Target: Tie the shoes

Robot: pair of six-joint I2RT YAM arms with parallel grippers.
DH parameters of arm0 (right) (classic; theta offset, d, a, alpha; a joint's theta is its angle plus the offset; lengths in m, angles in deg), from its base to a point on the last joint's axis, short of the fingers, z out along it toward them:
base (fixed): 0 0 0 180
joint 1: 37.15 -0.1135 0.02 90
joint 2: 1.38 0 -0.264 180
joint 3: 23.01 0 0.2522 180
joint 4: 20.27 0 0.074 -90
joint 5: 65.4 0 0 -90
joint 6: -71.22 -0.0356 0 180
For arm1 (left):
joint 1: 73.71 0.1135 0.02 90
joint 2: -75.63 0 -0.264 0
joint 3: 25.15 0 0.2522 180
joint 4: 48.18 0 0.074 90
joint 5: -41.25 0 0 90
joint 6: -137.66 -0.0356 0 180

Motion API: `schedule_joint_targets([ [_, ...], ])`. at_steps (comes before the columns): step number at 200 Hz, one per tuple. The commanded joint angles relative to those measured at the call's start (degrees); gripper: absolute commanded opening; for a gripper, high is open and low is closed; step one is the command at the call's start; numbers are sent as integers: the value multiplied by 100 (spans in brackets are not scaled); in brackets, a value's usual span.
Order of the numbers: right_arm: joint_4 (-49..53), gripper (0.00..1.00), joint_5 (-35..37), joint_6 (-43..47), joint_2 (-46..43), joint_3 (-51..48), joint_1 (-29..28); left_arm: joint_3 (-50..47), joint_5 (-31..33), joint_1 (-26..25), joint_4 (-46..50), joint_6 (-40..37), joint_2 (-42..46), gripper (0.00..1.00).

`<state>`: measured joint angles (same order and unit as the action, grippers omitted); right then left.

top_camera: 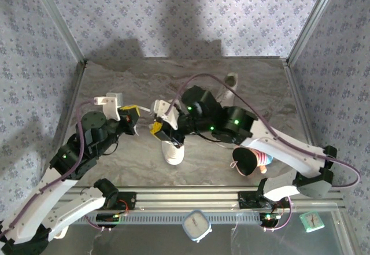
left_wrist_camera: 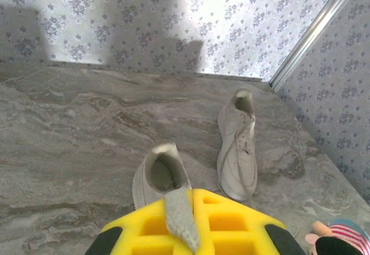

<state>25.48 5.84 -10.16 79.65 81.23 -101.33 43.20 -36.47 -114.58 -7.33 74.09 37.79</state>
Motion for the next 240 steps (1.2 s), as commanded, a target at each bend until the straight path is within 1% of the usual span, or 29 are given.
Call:
schedule_joint_targets([
  [1, 303, 0, 352, 235, 206, 148, 10, -69, 55, 44, -68, 57, 134, 0],
  [20, 27, 0, 620, -38, 246, 77, 232, -185, -97, 46, -111, -3, 243, 0],
  [42, -227, 0, 856, -476, 194, 75, 602, -509, -393, 49, -377, -118, 542, 0],
  [67, -351, 0, 879, -787, 208, 294, 995, -842, -634, 51, -596, -200, 870, 0],
  [106, -43, 0, 1205, -862, 727, 1254, 1137, -1136, -992, 38, -850, -336, 1154, 0],
  [147, 220, 0, 1157, -975, 1588, 2350, 1142, -1253, -1336, 34, -1042, -454, 1235, 0],
  [168, 623, 0, 1171, -1049, 2092, 3095, 1139, -1291, -1383, 41, -1057, -450, 1275, 0],
  [186, 912, 0, 1001, -1130, 2475, 3688, 1135, -1335, -1385, 39, -1076, -447, 1338, 0],
  [205, 1176, 0, 663, -1161, 2750, 4063, 1078, -1396, -1402, 37, -1148, -442, 1377, 0],
  [228, 1355, 0, 194, -1095, 2792, 4037, 982, -1448, -1428, 42, -1233, -424, 1378, 0],
  [240, 1411, 0, 85, -1035, 2700, 3871, 907, -1475, -1404, 36, -1250, -413, 1374, 0],
])
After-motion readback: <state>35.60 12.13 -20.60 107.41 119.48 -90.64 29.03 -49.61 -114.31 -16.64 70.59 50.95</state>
